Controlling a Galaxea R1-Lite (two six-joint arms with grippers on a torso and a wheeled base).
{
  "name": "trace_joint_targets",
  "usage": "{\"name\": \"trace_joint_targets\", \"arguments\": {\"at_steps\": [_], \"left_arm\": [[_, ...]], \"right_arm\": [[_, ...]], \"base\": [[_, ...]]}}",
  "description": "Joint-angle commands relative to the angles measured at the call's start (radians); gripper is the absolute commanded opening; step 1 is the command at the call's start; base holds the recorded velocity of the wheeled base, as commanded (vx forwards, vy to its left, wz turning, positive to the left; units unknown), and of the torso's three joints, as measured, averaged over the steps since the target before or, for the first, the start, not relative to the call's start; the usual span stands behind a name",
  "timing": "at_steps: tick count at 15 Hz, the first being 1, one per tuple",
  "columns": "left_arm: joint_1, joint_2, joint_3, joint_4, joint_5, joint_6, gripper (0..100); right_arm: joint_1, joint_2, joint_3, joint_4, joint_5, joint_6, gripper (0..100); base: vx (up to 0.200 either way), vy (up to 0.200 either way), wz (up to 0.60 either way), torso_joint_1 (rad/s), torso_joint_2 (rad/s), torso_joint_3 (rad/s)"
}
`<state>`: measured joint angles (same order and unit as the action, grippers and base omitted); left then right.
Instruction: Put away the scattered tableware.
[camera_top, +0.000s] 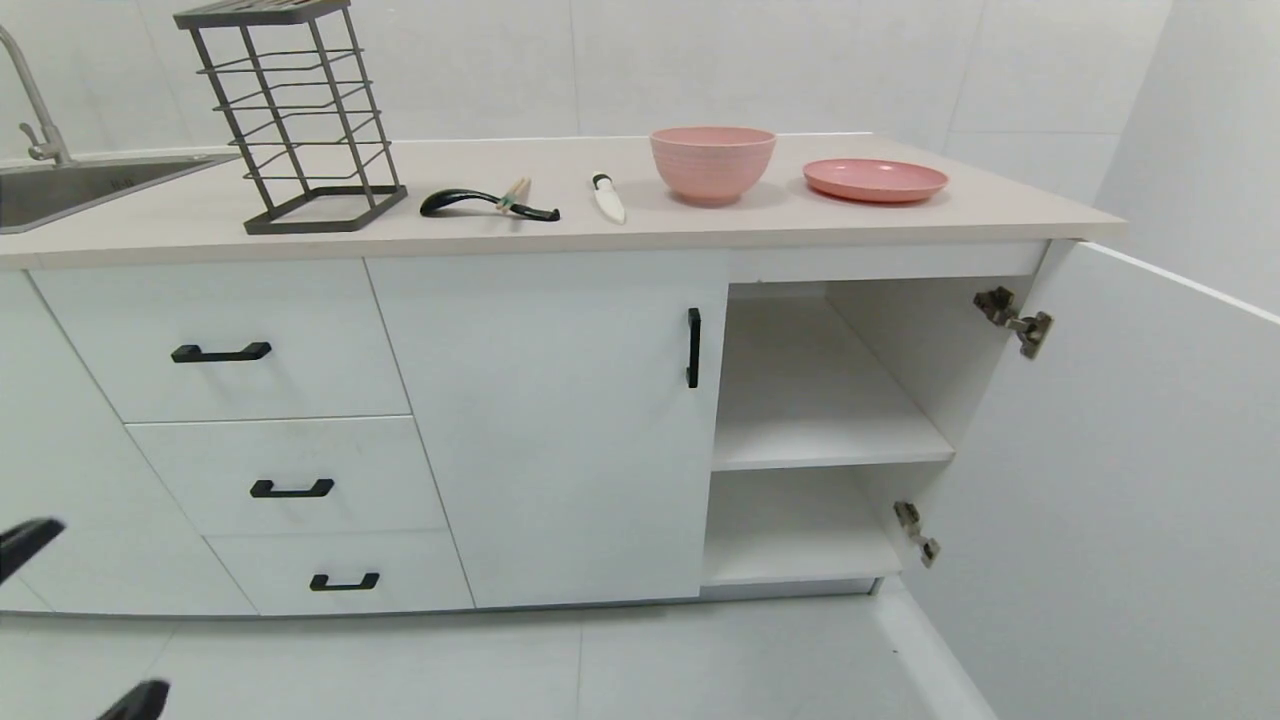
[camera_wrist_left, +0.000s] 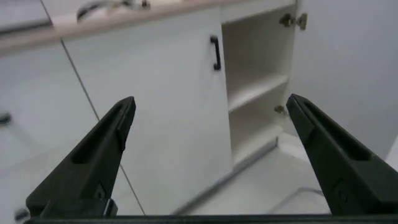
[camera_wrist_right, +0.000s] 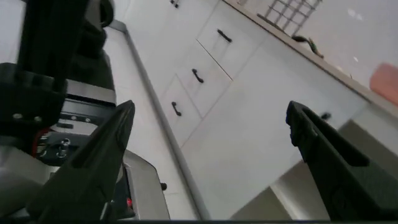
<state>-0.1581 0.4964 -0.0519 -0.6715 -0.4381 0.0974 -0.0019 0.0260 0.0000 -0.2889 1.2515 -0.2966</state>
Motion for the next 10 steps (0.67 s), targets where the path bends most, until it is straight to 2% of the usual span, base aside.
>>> {"name": "trace_joint_targets", "arguments": {"at_steps": [1,2,3,4,5,6,7,8,10], "left_arm": [[0.057,-0.414,0.047,0.342,0.004,-0.065,100],[0.057,-0.401,0.049,0.354,0.021,-0.067,100],[0.058,-0.401,0.05,0.382,0.064,-0.061,100],[0.058,-0.401,0.05,0.458,0.13,-0.054,100],[0.058,-0.401,0.05,0.458,0.13,-0.054,100],[0.061,-0.401,0.052,0.589,0.265,-0.062,100],[0.069,-0.401,0.05,0.615,0.302,-0.07,100],[0.13,-0.426,0.046,0.627,0.314,-0.064,100],[0.169,-0.473,0.052,0.673,0.345,-0.056,100]], "right_arm": [[0.0,-0.014,0.0,0.028,-0.044,0.004,100],[0.0,-0.014,0.0,0.126,-0.173,0.005,100],[0.0,-0.014,0.0,0.192,-0.291,0.007,100],[0.0,-0.014,0.0,0.232,-0.42,0.024,100],[0.0,-0.014,0.0,0.232,-0.42,0.024,100],[0.0,-0.014,0.0,0.229,-0.635,0.12,100],[0.0,-0.014,0.0,0.229,-0.705,0.171,100],[0.0,-0.014,0.0,0.234,-0.834,0.231,100],[0.0,-0.014,0.0,0.235,-0.963,0.251,100]], "base": [[0.0,0.0,0.0,0.0,0.0,0.0],[0.0,0.0,0.0,0.0,0.0,0.0],[0.0,0.0,0.0,0.0,0.0,0.0],[0.0,0.0,0.0,0.0,0.0,0.0],[0.0,0.0,0.0,0.0,0.0,0.0],[0.0,0.0,0.0,0.0,0.0,0.0],[0.0,0.0,0.0,0.0,0.0,0.0],[0.0,0.0,0.0,0.0,0.0,0.0],[0.0,0.0,0.0,0.0,0.0,0.0]]}}
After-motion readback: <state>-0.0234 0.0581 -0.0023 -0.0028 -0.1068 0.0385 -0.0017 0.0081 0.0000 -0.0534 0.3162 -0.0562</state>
